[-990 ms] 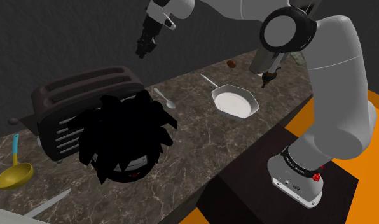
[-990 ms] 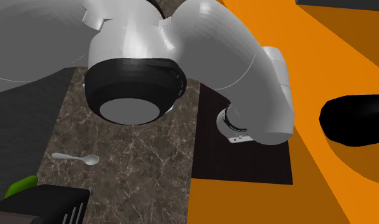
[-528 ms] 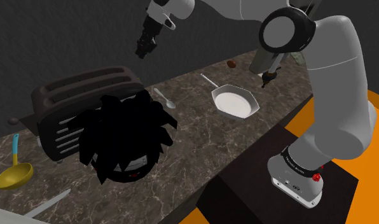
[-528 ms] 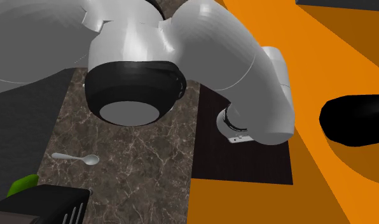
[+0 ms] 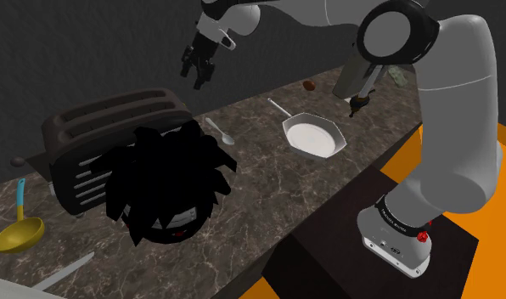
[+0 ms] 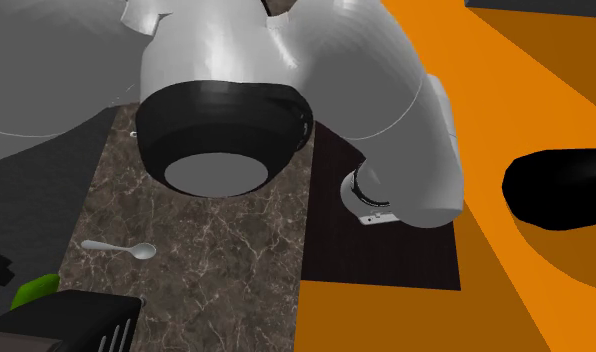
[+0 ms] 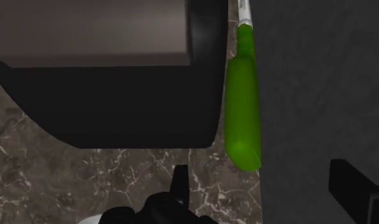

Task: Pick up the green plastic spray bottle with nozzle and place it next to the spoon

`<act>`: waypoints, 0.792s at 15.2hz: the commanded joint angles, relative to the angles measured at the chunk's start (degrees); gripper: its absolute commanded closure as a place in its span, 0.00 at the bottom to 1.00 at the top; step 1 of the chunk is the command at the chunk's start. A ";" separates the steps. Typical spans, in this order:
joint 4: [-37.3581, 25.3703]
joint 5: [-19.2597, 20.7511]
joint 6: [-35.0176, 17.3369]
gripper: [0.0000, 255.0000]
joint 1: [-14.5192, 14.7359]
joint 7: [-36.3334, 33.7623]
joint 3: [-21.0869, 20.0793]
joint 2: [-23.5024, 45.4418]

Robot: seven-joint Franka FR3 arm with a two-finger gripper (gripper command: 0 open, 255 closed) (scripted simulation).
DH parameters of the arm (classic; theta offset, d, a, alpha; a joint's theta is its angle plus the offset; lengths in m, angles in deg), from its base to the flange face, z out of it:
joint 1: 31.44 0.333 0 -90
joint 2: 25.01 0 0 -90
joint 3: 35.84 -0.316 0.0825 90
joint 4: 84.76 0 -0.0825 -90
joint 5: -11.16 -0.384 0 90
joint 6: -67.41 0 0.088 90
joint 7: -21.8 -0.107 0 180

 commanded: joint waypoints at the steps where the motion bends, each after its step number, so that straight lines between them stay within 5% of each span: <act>1: -9.39 0.98 1.34 0.00 0.90 -1.66 0.87 10.13; 5: -10.36 -0.15 6.19 0.00 -0.16 -1.34 2.57 6.85; 12: -10.44 -1.51 6.47 0.00 0.88 -0.83 4.32 6.74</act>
